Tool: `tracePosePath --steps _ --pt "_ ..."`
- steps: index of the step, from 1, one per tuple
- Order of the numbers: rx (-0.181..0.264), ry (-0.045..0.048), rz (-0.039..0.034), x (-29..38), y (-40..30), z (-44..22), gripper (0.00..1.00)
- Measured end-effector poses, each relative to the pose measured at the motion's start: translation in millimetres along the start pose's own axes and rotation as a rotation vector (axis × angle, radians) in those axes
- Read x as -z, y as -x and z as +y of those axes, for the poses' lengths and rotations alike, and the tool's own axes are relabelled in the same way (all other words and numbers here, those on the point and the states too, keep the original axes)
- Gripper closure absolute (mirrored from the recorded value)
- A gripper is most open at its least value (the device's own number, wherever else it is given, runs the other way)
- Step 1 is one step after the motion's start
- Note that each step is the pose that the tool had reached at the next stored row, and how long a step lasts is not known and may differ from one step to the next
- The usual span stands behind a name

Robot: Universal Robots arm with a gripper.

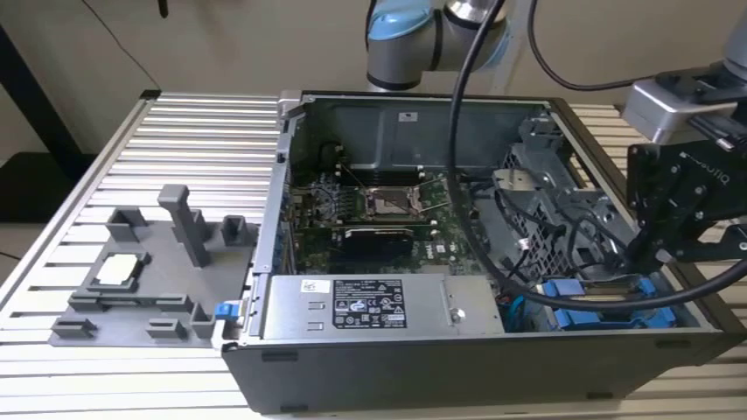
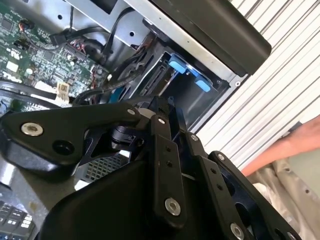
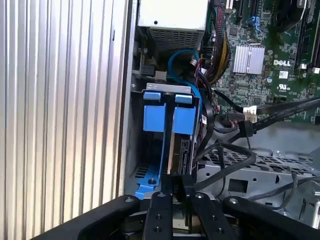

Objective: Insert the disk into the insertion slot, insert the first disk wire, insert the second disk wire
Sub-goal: 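Insert the first disk wire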

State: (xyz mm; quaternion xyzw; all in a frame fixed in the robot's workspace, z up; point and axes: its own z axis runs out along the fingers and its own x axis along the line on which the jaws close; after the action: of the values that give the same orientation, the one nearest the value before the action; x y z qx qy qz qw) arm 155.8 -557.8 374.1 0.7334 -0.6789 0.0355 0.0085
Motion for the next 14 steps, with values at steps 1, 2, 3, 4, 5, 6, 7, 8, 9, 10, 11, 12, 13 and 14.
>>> tracePosePath --steps 1,2,3,4,5,6,7,8,9,10,11,12,13,14 --pt "-0.005 -0.0002 -0.0060 -0.5 -0.1 0.0 0.81" --pt "-0.008 -0.0005 -0.0132 -0.9 -0.3 0.1 0.81" --pt "-0.011 -0.0012 -0.0240 -1.3 -0.5 0.1 0.81" --pt "-0.013 -0.0020 -0.0380 -1.4 -0.7 0.1 0.81" --pt "-0.014 -0.0033 -0.0553 -1.7 -1.3 0.1 0.81" --pt "-0.014 -0.0043 -0.0702 -2.0 -2.2 0.2 0.81" --pt "-0.015 -0.0052 -0.0835 -2.3 -3.2 0.3 0.81" --pt "-0.016 -0.0060 -0.0940 -2.7 -4.5 0.4 0.81" --pt "-0.016 -0.0067 -0.1049 -3.1 -5.7 0.5 0.81" --pt "-0.016 -0.0070 -0.1139 -3.4 -6.8 0.6 0.81" --pt "-0.017 -0.0070 -0.1212 -3.9 -7.8 0.7 0.81" --pt "-0.017 -0.0065 -0.1267 -4.4 -8.6 0.7 0.81" --pt "-0.017 -0.0047 -0.1283 -5.0 -9.5 0.4 0.81" --pt "-0.017 -0.0004 -0.1287 -5.7 -10.2 -0.8 0.81"
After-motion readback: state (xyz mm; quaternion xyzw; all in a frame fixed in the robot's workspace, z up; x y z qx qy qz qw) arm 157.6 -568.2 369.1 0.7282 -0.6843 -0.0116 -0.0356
